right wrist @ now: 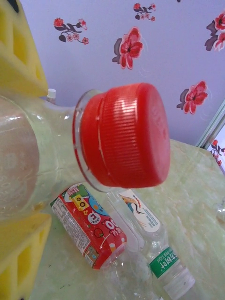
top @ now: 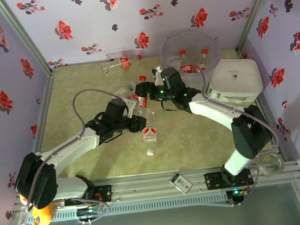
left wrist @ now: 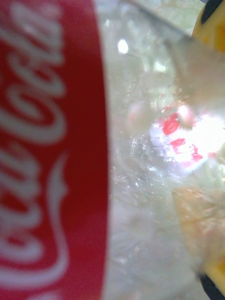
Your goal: Put the plastic bottles in the bin
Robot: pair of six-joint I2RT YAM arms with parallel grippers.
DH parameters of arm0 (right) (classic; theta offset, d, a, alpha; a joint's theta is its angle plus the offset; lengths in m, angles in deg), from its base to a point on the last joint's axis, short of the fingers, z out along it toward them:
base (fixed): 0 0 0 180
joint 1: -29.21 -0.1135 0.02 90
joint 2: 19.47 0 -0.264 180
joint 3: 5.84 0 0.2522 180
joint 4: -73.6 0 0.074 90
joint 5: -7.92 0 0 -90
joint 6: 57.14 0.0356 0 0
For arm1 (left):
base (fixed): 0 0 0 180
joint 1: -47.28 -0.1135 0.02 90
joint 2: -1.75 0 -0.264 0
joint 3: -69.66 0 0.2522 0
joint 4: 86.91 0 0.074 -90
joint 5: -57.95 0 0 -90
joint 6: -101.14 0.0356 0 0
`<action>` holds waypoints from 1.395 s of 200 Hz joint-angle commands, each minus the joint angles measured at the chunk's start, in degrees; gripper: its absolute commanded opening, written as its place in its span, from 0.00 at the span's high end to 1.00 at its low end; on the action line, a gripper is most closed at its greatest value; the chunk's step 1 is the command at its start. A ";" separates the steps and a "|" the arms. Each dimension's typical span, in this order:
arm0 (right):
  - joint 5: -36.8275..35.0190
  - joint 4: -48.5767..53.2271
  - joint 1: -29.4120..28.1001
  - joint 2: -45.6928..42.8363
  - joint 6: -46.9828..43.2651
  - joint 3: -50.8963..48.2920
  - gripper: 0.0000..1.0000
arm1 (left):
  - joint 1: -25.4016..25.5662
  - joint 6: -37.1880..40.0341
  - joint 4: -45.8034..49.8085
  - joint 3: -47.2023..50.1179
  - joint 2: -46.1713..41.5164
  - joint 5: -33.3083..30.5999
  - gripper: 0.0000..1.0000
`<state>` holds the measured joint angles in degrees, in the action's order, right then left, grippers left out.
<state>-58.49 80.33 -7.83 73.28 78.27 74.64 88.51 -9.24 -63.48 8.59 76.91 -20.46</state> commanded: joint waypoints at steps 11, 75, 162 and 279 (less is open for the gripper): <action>0.02 2.80 -0.32 0.69 -2.23 2.47 0.44 | 0.17 2.01 -0.91 -2.52 0.17 0.28 1.00; -3.94 12.10 0.03 -0.38 -10.47 9.93 0.54 | 0.25 -0.18 0.90 -0.68 -6.71 0.36 0.14; -18.94 22.89 5.11 -1.94 -25.62 32.64 0.57 | 0.25 -3.74 6.78 1.11 -17.53 -0.42 0.00; -25.50 23.53 29.78 -7.39 -27.92 32.05 0.57 | 0.42 -11.43 8.64 0.71 -4.93 -8.44 0.01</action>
<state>-83.49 102.71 18.34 65.91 49.94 109.22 88.53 -18.38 -57.42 10.43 70.92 -27.10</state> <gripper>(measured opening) 0.566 0.992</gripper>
